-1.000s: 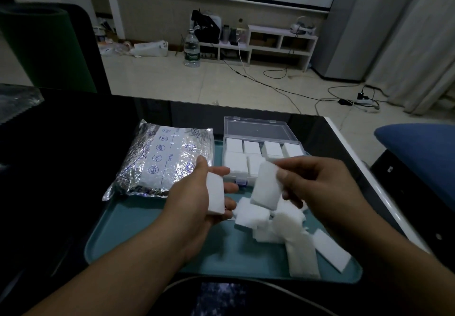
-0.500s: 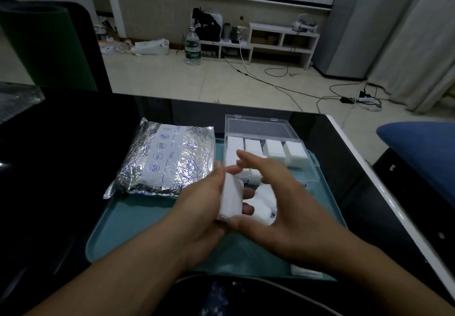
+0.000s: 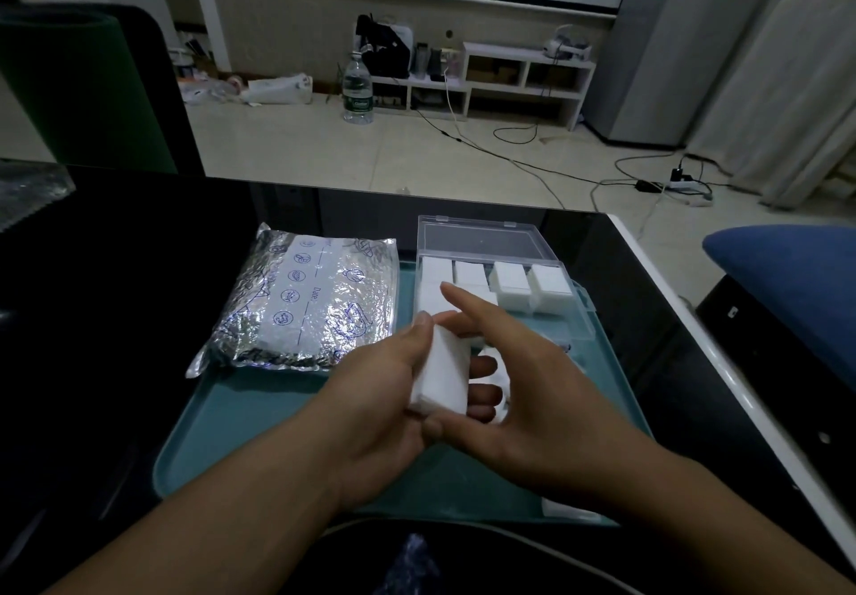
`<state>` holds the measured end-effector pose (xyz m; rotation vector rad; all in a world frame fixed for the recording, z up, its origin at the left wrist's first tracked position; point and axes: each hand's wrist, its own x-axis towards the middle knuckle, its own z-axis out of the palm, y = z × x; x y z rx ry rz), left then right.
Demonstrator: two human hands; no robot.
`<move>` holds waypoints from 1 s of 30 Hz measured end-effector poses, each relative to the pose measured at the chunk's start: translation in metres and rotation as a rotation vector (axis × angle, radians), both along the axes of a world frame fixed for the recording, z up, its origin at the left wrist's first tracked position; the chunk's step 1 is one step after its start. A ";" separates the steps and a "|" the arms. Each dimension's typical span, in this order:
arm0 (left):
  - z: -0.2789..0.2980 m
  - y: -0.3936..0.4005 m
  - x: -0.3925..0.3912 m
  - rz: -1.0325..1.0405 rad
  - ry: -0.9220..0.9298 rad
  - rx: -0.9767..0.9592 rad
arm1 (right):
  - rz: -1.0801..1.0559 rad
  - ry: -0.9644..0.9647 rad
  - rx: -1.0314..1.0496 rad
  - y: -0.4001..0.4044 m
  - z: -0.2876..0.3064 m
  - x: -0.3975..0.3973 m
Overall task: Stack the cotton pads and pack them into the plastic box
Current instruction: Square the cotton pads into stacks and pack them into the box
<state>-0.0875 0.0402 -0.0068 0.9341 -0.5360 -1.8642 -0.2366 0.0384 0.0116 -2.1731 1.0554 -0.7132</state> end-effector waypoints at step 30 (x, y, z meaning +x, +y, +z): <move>0.014 -0.003 0.013 0.235 -0.080 0.044 | -0.185 0.653 -0.176 -0.029 -0.045 0.004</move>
